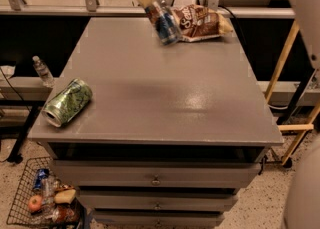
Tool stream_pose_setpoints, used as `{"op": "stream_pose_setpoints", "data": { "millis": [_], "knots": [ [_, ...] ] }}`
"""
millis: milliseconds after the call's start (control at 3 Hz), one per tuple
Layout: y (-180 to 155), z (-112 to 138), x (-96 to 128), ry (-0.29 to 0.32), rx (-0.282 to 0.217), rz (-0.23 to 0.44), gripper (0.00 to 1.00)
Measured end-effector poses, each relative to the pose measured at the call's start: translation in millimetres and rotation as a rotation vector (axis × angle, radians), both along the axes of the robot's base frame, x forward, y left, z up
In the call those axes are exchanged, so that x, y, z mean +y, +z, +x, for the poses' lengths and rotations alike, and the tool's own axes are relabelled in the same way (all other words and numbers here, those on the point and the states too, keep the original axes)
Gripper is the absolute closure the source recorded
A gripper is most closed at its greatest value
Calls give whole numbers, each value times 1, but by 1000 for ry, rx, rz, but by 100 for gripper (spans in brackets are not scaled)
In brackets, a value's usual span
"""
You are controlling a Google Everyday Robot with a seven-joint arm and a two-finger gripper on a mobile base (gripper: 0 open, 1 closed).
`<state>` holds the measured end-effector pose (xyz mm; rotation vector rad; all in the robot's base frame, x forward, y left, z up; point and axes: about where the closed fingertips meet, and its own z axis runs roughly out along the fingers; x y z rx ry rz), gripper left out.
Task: Place redbull can upright
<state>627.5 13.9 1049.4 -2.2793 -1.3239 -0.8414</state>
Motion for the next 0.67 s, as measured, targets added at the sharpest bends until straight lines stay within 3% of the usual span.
{"op": "stream_pose_setpoints", "data": {
  "millis": [333, 667],
  "knots": [
    [-8, 3, -27, 57, -67, 74, 100],
    [-15, 2, -42, 100, -102, 146, 100]
  ]
}}
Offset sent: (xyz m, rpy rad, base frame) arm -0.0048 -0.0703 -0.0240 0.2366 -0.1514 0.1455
